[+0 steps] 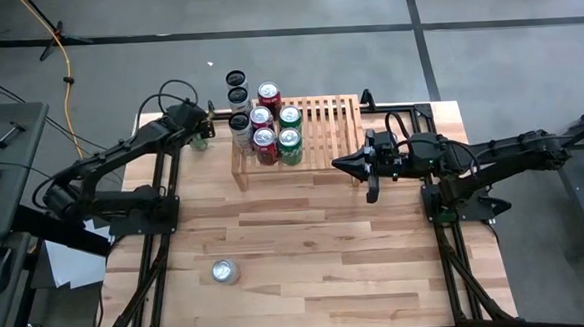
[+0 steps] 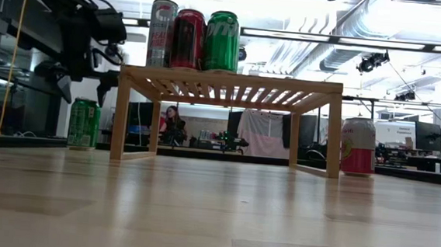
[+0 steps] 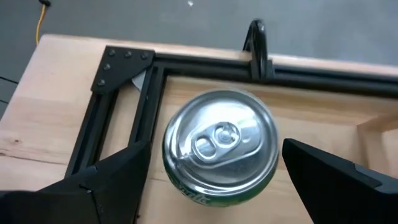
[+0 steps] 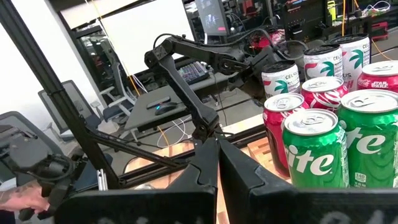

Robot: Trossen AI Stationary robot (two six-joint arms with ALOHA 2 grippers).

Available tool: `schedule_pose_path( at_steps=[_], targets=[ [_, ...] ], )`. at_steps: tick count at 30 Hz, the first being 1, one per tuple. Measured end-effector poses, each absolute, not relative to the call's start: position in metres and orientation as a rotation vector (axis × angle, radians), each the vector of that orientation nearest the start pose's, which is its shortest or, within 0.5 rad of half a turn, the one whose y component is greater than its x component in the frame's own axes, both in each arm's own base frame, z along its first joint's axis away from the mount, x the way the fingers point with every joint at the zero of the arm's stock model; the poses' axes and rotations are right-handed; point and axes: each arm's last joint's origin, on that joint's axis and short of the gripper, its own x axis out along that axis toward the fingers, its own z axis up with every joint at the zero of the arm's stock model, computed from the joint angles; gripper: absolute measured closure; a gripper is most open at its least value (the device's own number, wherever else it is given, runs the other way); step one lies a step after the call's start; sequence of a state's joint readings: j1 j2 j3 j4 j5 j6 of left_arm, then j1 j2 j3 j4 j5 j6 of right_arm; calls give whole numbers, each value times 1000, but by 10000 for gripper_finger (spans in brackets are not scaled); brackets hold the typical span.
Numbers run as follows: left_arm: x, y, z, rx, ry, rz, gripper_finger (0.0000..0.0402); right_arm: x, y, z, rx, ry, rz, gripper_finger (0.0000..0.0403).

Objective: Place canned beverage on shelf
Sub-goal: Put the green soda can on the shelf aligned with the other green soda cans

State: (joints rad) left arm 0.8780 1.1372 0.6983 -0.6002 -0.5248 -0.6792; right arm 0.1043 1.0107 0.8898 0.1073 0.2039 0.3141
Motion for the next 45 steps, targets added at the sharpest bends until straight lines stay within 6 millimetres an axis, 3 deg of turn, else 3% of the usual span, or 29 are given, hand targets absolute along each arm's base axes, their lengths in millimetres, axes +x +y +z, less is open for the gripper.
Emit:
schedule_pose_path(
  at_steps=[8,31,34,38,45],
  targets=[
    [122,169,202,-739,693,1611,46,226,18,355,311,5,-102,402],
    [130,182,187,-829,589,1713,47,226,18,355,314,5,-101,402],
    [131,182,186,-836,589,1707,60,226,18,355,314,5,-101,402],
    [131,182,187,-847,595,1685,112,226,18,354,312,12,-102,402],
    [129,175,194,-855,654,1577,116,226,18,354,336,13,-102,402]
  ],
)
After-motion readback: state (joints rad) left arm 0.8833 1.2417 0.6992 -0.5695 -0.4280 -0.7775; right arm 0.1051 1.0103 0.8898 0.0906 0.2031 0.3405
